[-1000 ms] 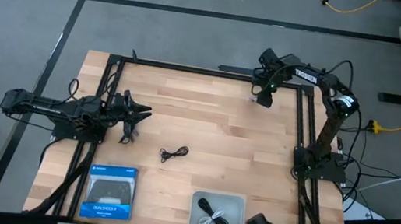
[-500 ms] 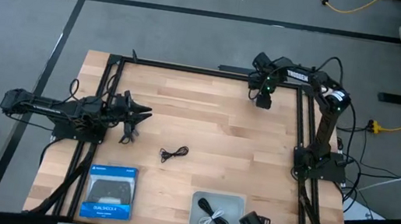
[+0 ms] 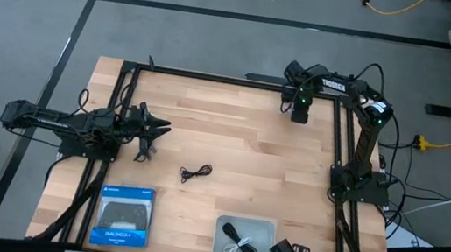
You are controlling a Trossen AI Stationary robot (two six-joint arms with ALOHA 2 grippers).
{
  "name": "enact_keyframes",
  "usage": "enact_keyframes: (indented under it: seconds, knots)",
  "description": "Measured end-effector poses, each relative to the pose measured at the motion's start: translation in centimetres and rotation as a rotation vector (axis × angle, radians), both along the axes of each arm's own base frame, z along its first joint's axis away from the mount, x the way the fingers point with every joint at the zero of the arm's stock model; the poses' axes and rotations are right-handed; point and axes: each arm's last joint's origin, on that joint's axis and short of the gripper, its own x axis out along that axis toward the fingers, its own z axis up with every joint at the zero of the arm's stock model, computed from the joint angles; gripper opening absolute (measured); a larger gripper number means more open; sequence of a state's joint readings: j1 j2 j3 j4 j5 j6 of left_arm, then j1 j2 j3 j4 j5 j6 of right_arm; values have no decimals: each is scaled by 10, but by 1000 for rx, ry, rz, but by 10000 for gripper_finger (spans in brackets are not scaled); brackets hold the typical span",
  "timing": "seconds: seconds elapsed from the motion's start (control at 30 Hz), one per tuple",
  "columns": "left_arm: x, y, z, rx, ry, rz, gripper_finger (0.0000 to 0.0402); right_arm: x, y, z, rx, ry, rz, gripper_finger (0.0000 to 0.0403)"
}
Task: Pick and place USB-C Cables
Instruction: Put the purple USB cable into the white bin
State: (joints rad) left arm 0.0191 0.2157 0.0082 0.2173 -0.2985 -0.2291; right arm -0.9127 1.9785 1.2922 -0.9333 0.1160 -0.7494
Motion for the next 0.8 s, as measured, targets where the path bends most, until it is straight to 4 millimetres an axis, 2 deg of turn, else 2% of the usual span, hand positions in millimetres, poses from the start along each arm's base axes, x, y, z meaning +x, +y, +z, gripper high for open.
enact_keyframes:
  seconds: [0.13, 0.33, 0.57, 0.8]
  knots:
    - [0, 0, 0, -1, 0, 0, 99, -2, 3, 0, 25, 28, -34, 12]
    - [0, 0, 0, -5, -2, 0, 99, -4, 18, 8, 26, 188, -19, 6]
    - [0, 0, 0, -6, -2, 0, 99, 1, 43, 44, -23, 179, -31, 2]
    - [0, 0, 0, -6, -2, 0, 99, 15, 88, 87, -49, 23, -134, 2]
